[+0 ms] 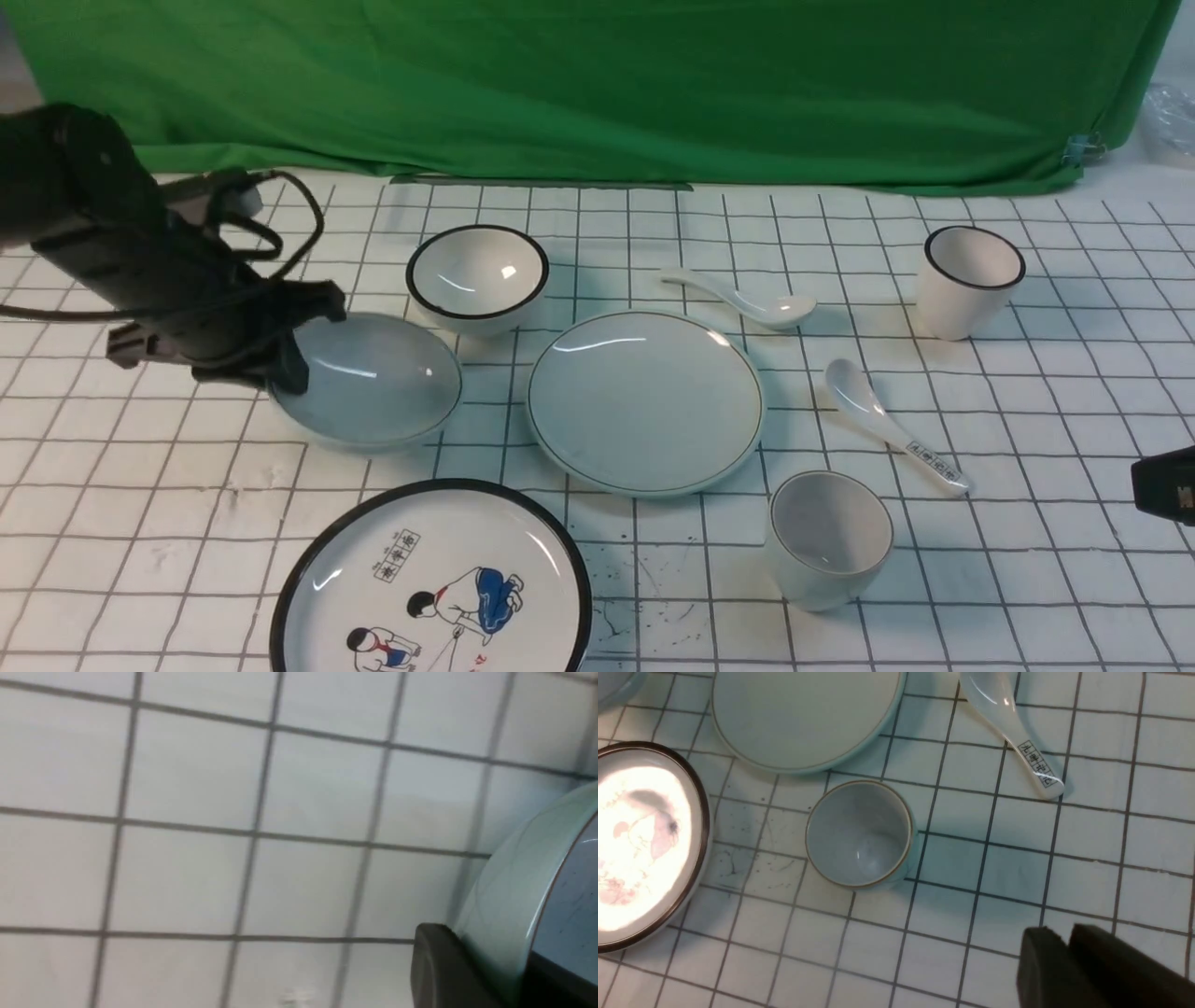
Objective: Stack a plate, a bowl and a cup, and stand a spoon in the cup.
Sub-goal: Use the left arm to grab a blue rice bowl, then use the left arm to put the blue rice bowl into the blue large plate in the middle
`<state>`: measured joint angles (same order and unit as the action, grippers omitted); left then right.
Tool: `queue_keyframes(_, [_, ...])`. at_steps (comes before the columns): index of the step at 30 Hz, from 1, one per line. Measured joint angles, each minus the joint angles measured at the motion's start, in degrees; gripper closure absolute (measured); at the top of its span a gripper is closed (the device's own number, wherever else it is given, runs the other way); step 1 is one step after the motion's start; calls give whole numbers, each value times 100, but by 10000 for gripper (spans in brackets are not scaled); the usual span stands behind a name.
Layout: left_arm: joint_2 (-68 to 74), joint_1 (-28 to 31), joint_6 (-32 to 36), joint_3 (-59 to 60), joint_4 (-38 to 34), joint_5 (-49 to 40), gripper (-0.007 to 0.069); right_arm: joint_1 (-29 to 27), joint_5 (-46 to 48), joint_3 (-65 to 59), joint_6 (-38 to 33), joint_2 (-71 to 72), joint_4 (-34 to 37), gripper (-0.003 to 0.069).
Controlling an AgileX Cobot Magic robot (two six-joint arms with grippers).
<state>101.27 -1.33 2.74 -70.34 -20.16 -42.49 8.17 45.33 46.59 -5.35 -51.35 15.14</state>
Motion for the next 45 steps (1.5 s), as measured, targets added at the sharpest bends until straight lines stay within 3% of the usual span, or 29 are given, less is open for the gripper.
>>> queue_keyframes(1, [-26, -16, 83, -17, -73, 0, 581, 0, 0, 0, 0, 0, 0, 547])
queue_keyframes(3, [-339, -275, 623, -177, -1044, 159, 581, 0, 0, 0, 0, 0, 0, 539])
queue_keyframes(5, [-386, -441, 729, -262, -1294, 232, 581, 0, 0, 0, 0, 0, 0, 537])
queue_keyframes(7, [-338, -972, 832, -504, -1577, 431, 581, 0, -7, 0, -2, 0, 0, 534])
queue_keyframes(14, [804, -1933, 690, -1313, -1658, 737, 581, 0, -89, 0, -2, 0, 0, 528])
queue_keyframes(26, [1955, -2033, 317, -1678, -1441, 491, 581, 0, -216, 0, -93, 0, -5, 491])
queue_keyframes(30, [2010, -2033, 313, -1683, -1416, 413, 568, 0, -479, 0, -133, -5, -5, 432])
queue_keyframes(34, [2010, -2033, 306, -1694, -1357, 485, 454, 0, -643, 41, -245, -357, 141, 226])
queue_keyframes(36, [2010, -2033, 294, -1700, -1357, 499, 386, 34, -643, 63, -453, -641, 344, 174])
queue_keyframes(41, [1961, -1989, 159, -1957, -1056, -26, 223, 480, -588, 311, -740, -1544, 556, 126])
queue_keyframes(45, [1678, -1871, -54, -2276, -516, -632, 205, 895, -535, 699, -734, -2281, 409, 120])
